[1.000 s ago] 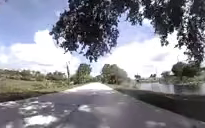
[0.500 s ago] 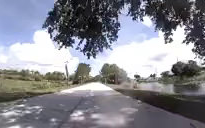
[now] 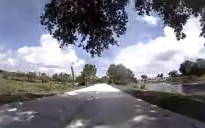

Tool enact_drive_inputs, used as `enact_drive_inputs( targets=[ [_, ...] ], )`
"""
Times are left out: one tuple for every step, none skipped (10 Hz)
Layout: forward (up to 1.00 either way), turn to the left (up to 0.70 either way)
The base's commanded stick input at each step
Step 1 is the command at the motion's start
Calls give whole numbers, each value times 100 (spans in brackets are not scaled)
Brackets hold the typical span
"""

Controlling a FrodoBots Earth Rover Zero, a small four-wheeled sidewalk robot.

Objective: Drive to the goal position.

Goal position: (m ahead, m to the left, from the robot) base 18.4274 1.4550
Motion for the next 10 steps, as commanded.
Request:
enact_drive_inputs(
  targets=[
    [85,0],
    [85,0],
    [85,0],
    [85,0],
    [85,0],
    [85,0],
    [85,0],
    [85,0],
    [85,0],
    [85,0]
  ],
)
